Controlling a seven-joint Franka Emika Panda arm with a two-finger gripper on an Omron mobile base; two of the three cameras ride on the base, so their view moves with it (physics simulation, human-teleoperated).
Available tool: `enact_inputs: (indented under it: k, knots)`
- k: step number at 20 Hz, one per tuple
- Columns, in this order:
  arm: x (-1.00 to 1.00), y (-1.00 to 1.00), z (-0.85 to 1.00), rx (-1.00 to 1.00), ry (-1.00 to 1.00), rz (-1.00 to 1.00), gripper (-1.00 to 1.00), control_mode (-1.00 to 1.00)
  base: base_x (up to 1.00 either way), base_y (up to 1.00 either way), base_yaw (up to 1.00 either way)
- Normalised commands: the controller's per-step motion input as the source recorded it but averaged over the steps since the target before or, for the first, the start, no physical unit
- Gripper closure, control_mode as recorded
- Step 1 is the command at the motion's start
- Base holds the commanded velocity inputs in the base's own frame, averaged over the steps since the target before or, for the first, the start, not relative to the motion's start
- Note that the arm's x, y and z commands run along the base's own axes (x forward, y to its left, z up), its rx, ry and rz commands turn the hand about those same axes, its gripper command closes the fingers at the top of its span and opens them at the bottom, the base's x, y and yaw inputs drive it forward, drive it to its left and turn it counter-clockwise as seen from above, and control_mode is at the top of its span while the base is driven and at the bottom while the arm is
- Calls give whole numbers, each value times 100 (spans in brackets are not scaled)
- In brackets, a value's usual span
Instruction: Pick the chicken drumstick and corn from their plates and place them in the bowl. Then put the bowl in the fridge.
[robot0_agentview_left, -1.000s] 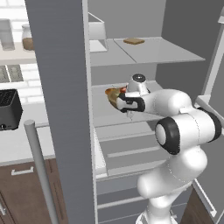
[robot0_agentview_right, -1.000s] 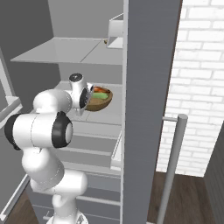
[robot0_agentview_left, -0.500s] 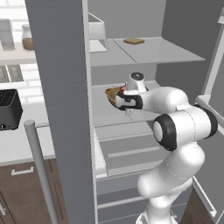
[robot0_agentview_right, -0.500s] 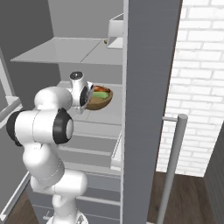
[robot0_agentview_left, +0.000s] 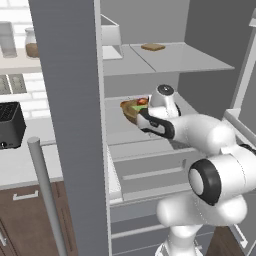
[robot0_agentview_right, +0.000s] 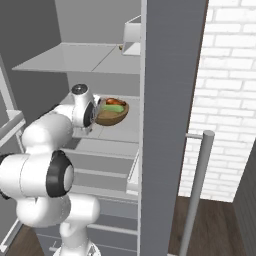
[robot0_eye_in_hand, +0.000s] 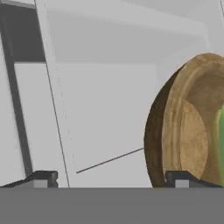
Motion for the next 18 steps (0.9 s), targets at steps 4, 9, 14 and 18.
enact_inputs:
  k: [4,9,14,18]
  knots:
    - [-97,0,41,0,0,0,-100,-100,0,0,0]
    - [-96,0,75,1,0,0,-100,-100,0,0,0]
    - [-100,-2,57,0,-2,-1,-100,-100,0,0,0]
    - [-100,0,31,10,-8,-36,-100,-100,0,0,0]
